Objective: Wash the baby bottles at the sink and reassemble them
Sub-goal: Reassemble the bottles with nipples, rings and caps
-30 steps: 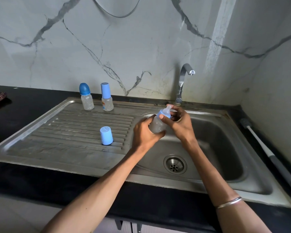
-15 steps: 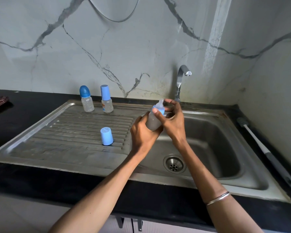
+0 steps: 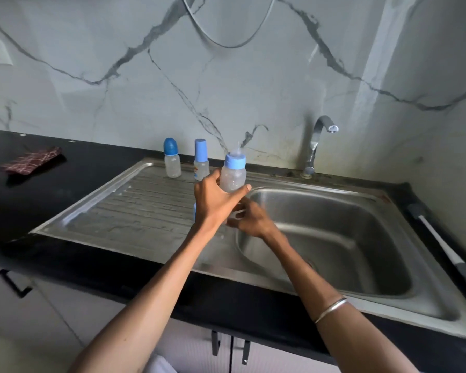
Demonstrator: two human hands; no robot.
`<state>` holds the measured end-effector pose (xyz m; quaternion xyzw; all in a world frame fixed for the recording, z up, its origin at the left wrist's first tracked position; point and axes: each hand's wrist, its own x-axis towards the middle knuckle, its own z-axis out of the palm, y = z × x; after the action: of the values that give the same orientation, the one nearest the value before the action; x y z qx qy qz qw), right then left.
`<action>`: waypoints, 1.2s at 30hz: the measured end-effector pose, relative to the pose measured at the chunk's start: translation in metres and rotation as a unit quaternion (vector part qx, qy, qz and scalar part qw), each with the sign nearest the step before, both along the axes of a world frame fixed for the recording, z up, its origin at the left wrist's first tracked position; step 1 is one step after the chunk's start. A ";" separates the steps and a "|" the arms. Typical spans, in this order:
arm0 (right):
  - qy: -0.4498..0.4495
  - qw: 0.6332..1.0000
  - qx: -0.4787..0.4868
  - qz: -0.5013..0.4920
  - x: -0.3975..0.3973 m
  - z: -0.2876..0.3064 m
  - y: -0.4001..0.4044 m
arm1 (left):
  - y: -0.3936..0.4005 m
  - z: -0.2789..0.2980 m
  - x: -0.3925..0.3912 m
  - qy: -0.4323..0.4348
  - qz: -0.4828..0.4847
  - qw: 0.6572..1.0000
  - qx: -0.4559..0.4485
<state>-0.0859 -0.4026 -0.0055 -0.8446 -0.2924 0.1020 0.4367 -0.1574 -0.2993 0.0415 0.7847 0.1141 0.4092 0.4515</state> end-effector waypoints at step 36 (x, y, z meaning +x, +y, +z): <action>-0.001 0.917 0.374 -0.136 0.026 0.058 -0.119 | -0.064 -0.044 0.045 0.134 -0.121 0.982 0.050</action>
<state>-0.0599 -0.5218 0.0522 -0.6518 -0.1916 -0.0760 0.7299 -0.1128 -0.3630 -0.0027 0.8618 0.0571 0.2482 0.4388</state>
